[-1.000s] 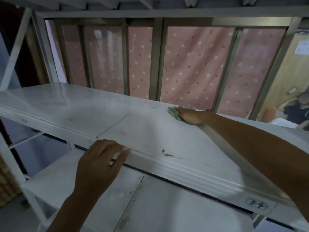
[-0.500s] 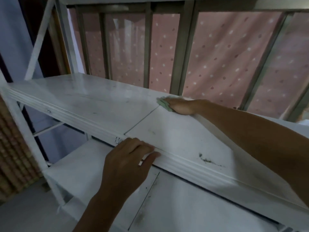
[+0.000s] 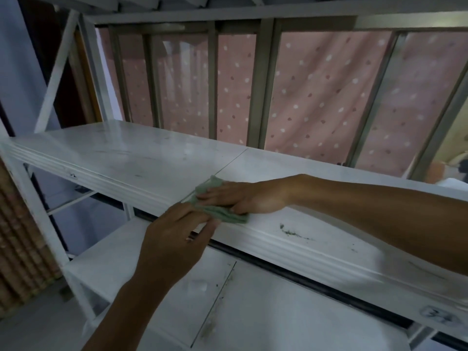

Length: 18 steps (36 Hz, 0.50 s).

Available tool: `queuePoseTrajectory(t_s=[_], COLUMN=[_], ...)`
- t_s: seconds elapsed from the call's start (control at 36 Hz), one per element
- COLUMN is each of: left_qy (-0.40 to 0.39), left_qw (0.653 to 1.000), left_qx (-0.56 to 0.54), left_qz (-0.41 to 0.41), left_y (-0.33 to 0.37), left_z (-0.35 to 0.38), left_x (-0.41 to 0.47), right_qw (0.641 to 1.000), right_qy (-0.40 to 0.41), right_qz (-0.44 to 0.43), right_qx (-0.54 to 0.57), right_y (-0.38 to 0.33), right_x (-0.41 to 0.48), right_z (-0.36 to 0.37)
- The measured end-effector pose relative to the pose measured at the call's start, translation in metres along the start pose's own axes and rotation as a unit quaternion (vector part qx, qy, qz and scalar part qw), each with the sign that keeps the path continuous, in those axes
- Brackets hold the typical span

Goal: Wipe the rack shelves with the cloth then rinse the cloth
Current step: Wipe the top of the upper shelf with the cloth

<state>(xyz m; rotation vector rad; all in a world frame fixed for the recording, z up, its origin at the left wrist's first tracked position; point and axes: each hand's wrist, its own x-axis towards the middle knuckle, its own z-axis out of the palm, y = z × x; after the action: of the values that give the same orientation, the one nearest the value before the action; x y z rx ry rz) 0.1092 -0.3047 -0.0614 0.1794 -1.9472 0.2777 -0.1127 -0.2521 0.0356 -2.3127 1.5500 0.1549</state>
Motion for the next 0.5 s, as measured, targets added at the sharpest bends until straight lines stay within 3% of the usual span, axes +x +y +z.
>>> queuePoseTrajectory(t_s=[0.08,0.19,0.31,0.42,0.5], left_qy=[0.025,-0.037,-0.189,-0.378,-0.462], left_qw=[0.998,0.983,0.930,0.881,0.828], left_qx=[-0.044,-0.147,-0.258,-0.255,-0.275], left_qz=[-0.030,-0.104,-0.179,-0.130,-0.160], left_y=[0.000,-0.010,-0.012,-0.013,-0.016], left_z=[-0.009,-0.009,0.000,0.023,0.027], left_x=[0.013,0.038,0.073,0.082,0.078], right_qw=[0.998,0.988,0.957,0.945,0.929], right_qy=[-0.005,0.077,0.209,0.218,0.227], right_qz=[0.006,0.055,0.114,0.209,0.274], right_qx=[0.056,0.125,0.168,0.124,0.101], right_y=[-0.009,-0.020,-0.011,0.003,0.015], right_x=[-0.008,-0.018,-0.049,-0.101,-0.145], right_z=[-0.009,-0.021,-0.026,-0.011,0.015])
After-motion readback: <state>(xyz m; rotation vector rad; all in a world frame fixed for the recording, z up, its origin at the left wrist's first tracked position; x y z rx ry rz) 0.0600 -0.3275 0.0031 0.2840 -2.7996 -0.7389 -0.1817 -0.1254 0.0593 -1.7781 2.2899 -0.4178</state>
